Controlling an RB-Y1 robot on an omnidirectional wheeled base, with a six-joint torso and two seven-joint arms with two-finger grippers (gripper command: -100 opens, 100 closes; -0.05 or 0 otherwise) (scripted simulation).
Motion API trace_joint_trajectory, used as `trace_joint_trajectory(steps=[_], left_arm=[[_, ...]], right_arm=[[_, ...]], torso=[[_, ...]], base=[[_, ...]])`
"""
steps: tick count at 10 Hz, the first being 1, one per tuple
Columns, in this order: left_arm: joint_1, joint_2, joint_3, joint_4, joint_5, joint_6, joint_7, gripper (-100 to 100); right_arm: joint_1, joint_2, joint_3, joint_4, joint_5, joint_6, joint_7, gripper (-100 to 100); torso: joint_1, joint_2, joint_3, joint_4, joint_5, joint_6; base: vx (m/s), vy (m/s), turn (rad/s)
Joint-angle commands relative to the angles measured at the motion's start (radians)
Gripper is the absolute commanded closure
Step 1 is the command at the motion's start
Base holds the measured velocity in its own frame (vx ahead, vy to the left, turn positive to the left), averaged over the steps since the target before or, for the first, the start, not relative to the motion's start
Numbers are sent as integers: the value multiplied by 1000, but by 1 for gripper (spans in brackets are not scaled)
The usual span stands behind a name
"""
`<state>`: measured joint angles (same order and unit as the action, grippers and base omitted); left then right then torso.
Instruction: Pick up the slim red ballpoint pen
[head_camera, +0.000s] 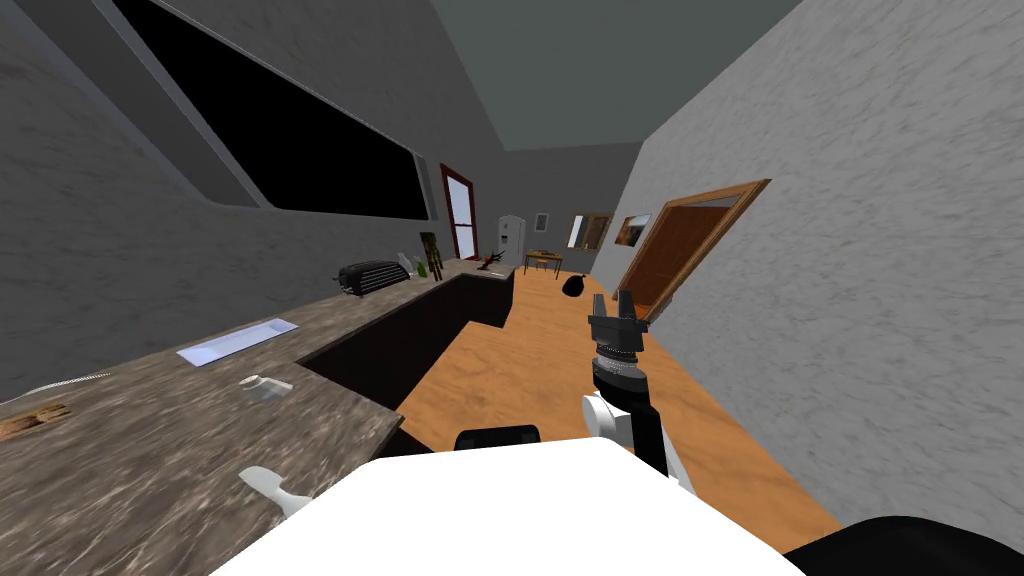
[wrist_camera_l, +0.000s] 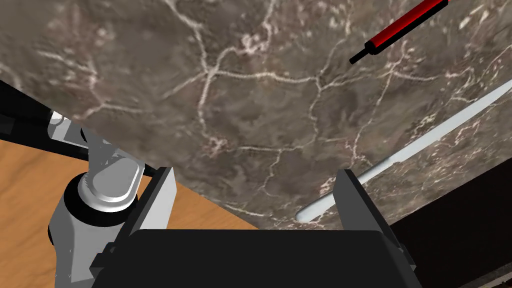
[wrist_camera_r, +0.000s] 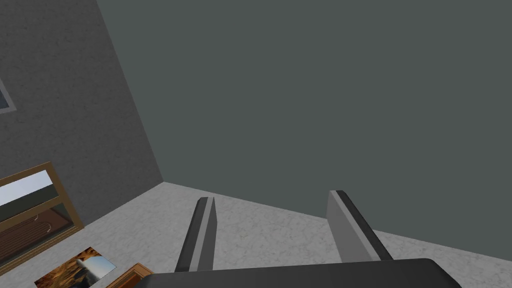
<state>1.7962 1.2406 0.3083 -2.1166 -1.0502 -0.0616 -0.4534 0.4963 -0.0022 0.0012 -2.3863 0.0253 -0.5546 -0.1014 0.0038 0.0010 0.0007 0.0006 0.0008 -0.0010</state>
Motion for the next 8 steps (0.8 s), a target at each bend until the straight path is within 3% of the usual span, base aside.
trace_joint_trajectory(steps=[1, 2, 3, 6, 7, 8], left_arm=[[23, 47, 1, 1, -16, 12, -6, -100], [60, 77, 6, 5, -51, 19, -23, -100], [60, 94, 6, 5, -51, 19, -23, -100], [126, 178, 13, 13, -115, 32, -53, -100], [126, 180, 13, 13, -115, 32, -53, -100], [156, 218, 17, 17, -143, 37, -67, -100]], right_arm=[[0, 0, 0, 0, 0, 0, 0, 0], [0, 0, 0, 0, 0, 0, 0, 0], [0, 0, 0, 0, 0, 0, 0, 0], [0, 0, 0, 0, 0, 0, 0, 0], [0, 0, 0, 0, 0, 0, 0, 0], [0, 0, 0, 0, 0, 0, 0, 0]], torso=[[0, 0, 0, 0, 0, 0], [0, 0, 0, 0, 0, -1], [0, 0, 0, 0, 0, 0], [0, 0, 0, 0, 0, -1], [0, 0, 0, 0, 0, 0], [0, 0, 0, 0, 0, -1]], base=[[-13, 37, -167], [-8, 41, -258], [-9, 41, -143], [-17, 37, -219], [-16, 40, -118], [-27, 41, -195]])
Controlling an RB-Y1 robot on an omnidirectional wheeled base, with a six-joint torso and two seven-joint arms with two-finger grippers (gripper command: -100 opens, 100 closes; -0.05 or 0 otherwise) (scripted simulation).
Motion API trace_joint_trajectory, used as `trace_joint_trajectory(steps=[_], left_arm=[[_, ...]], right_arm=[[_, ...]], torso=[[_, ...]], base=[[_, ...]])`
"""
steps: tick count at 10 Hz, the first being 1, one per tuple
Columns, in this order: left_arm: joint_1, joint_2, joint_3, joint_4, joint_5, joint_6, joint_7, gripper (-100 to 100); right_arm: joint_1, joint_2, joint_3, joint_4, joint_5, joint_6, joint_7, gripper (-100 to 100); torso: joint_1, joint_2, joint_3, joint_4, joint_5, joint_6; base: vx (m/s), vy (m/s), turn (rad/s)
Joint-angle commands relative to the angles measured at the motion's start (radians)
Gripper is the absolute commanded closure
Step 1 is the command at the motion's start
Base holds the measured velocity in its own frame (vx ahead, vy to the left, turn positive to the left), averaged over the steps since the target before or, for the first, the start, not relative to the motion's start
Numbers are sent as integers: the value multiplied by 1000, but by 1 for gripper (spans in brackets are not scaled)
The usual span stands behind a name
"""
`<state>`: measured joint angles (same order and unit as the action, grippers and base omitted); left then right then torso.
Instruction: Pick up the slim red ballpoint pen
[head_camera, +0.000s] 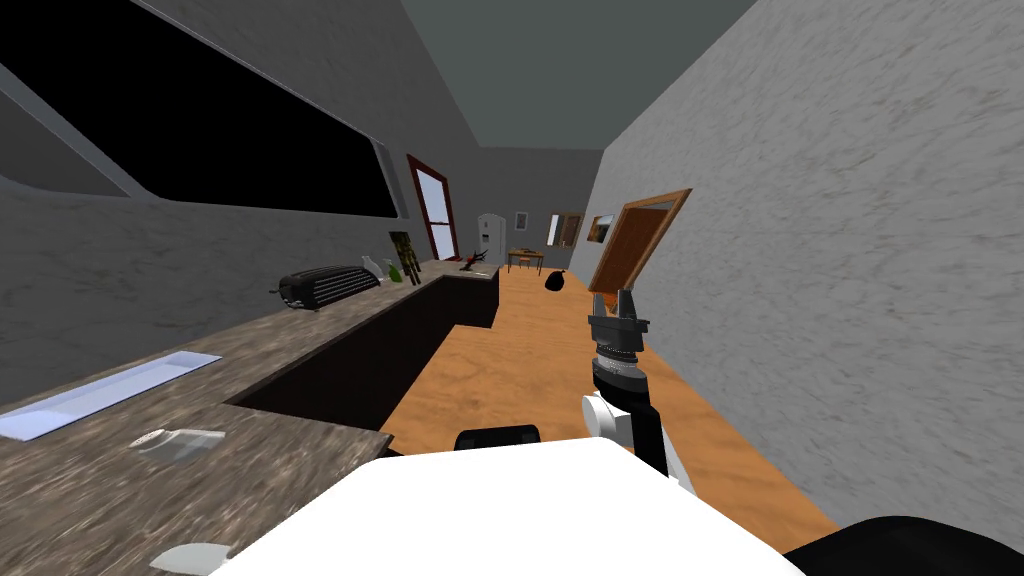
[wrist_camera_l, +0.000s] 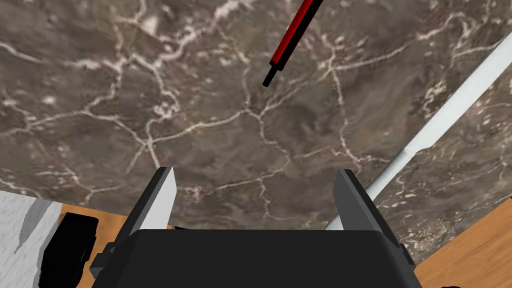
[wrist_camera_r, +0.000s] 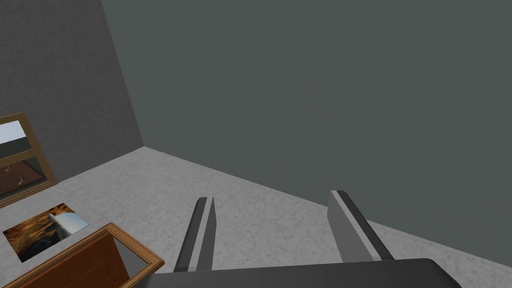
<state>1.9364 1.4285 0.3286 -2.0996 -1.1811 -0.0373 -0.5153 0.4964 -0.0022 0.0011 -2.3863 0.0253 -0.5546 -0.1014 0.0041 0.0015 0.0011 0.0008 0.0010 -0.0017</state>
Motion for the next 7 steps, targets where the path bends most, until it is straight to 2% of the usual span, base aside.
trace_joint_trajectory(steps=[1, 4, 7], left_arm=[[15, 30, -3, 0, -12, 13, -5, -100], [87, 119, 5, 11, -83, 23, -37, -100], [139, 174, 10, 22, -136, 30, -61, -100]], right_arm=[[0, 0, 0, 0, 0, 0, 0, 0], [0, 0, 0, 0, 0, 0, 0, 0], [0, 0, 0, 0, 0, 0, 0, 0]], torso=[[0, 0, 0, 0, 0, 0], [1, 1, 0, 0, 0, 0], [2, 2, 1, 1, 1, -1]], base=[[-27, 43, -106], [-41, 66, -270], [-64, 73, -197]])
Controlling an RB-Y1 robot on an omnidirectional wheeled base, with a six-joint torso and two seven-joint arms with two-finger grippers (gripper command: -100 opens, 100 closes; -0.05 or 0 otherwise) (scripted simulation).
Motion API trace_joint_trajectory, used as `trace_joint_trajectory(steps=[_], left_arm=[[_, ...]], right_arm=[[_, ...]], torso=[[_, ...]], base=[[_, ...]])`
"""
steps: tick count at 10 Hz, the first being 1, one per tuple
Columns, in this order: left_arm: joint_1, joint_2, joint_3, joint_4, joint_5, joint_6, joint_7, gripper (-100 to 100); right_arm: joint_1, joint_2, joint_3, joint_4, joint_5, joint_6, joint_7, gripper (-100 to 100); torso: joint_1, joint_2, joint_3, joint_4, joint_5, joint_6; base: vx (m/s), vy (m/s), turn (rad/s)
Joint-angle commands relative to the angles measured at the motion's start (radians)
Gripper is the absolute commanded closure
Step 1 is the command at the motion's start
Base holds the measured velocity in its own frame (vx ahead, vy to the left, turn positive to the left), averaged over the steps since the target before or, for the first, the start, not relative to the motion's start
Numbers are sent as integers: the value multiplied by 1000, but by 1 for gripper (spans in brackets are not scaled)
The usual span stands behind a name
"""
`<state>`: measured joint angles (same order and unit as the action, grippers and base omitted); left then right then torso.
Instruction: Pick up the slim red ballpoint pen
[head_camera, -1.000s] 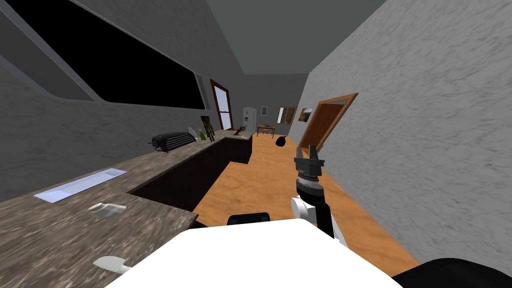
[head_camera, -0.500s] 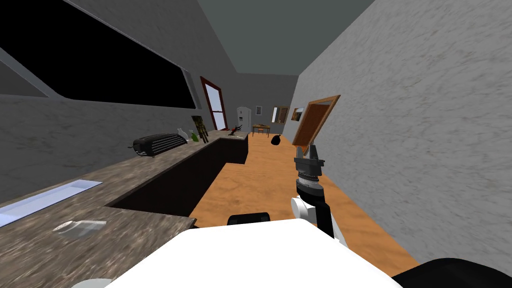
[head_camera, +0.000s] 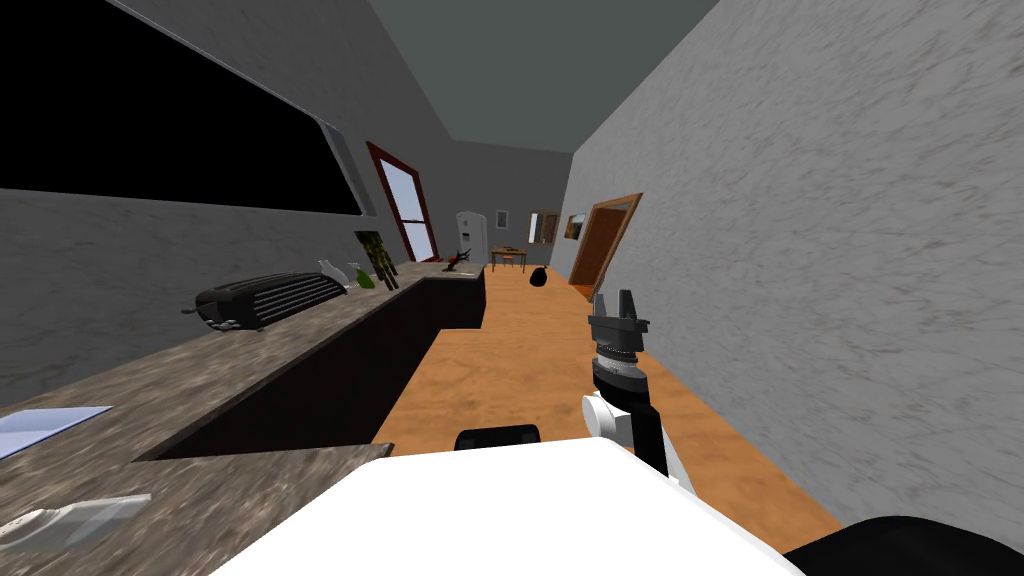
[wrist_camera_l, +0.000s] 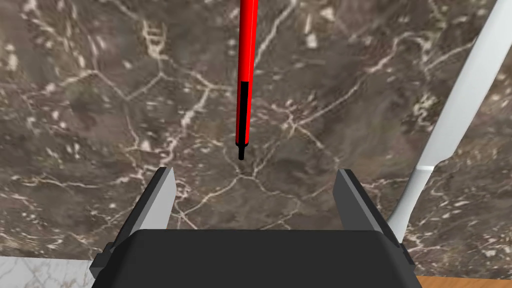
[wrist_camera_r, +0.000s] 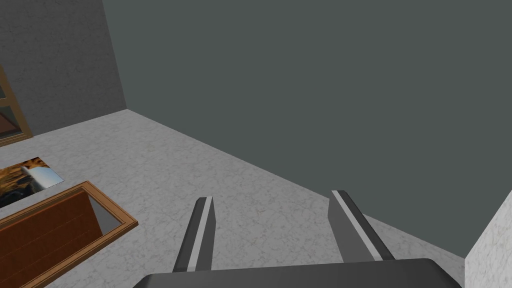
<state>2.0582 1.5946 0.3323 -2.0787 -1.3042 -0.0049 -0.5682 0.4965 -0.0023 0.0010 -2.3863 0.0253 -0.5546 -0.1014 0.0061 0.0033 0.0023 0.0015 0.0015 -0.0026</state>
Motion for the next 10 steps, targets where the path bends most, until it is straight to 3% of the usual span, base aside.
trace_joint_trajectory(steps=[1, 2, 3, 10], left_arm=[[0, 0, 0, 0, 0, 0, 0, -100], [0, 1, -1, 1, -2, -2, -3, 0], [-44, 29, -21, 23, 14, -13, 6, -100], [-198, 126, -89, 101, 70, -52, 37, -100]], right_arm=[[0, 0, 0, 0, 0, 0, 0, 0], [0, 0, 0, 0, 0, 0, 0, 0], [0, 0, 0, 0, 0, 0, 0, 0], [0, 0, 0, 0, 0, 0, 0, 0]], torso=[[0, 0, 0, 0, 0, 0], [-2, -2, -1, 0, 0, -1], [-4, -3, -2, -1, -1, -1], [-7, -2, -1, 0, -2, -1]], base=[[-24, 33, -36], [-5, 6, 5], [-26, -16, 37], [-36, -31, 32]])
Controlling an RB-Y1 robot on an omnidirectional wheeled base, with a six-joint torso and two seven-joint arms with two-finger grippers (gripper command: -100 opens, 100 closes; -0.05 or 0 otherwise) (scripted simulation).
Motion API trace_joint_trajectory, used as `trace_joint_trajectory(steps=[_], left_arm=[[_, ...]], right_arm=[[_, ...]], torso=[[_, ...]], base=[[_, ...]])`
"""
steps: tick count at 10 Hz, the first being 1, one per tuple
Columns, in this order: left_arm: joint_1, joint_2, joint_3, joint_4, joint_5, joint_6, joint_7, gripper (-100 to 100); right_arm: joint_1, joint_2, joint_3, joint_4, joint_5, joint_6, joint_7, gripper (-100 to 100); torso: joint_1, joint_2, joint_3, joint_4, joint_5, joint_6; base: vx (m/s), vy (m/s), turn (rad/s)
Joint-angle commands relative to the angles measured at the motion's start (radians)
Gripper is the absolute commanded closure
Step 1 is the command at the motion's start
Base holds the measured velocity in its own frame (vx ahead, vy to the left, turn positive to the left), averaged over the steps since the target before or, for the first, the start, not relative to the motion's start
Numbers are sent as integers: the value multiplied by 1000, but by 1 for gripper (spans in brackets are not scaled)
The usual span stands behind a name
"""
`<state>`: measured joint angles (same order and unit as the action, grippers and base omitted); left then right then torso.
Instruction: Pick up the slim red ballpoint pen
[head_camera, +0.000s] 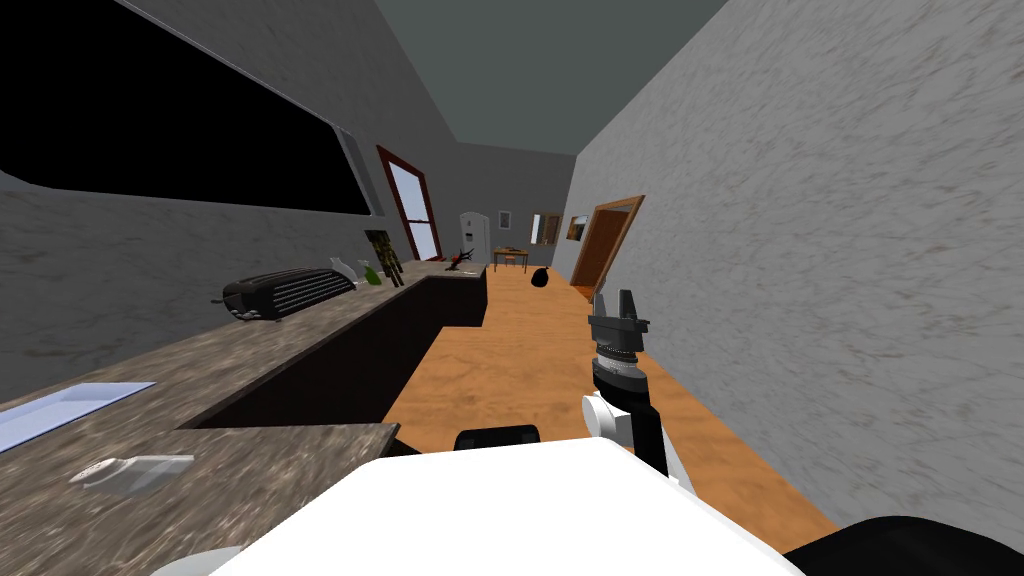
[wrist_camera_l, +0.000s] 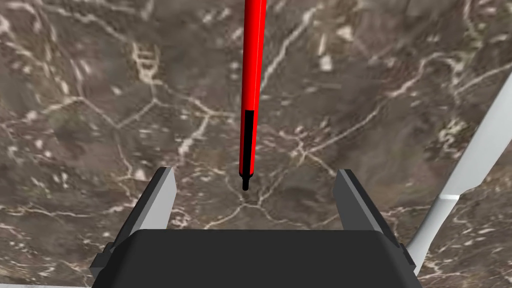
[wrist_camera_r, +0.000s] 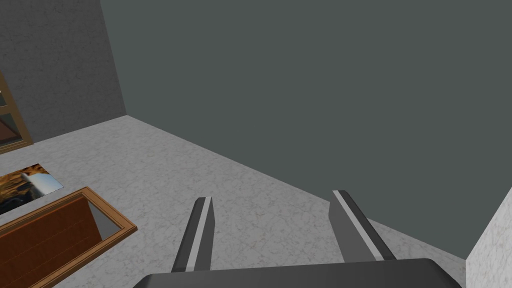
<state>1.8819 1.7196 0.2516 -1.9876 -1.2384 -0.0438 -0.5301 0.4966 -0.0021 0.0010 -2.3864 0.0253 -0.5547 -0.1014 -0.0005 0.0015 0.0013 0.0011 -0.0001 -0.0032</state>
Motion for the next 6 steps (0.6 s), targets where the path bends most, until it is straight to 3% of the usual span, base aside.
trace_joint_trajectory(steps=[1, 3, 4, 6], left_arm=[[-44, 15, -18, 21, 12, -19, 3, -100], [-34, 17, -11, 18, 12, -15, 6, -100], [-36, 17, -13, 18, 12, -16, 6, 100], [-35, 17, -13, 18, 12, -17, 6, 100]], right_arm=[[0, 0, 0, 0, 0, 0, 0, 0], [0, 0, 0, 0, 0, 0, 0, 0], [0, 0, 0, 0, 0, 0, 0, 0], [0, 0, 0, 0, 0, 0, 0, 0]], torso=[[0, 0, 0, 0, 0, 0], [0, -1, 0, 0, 0, 0], [1, -1, -1, 0, 0, 0], [1, -2, -1, 0, 0, 0]], base=[[-34, -24, 29], [-13, -11, 3], [0, 0, 0], [0, 0, 0]])
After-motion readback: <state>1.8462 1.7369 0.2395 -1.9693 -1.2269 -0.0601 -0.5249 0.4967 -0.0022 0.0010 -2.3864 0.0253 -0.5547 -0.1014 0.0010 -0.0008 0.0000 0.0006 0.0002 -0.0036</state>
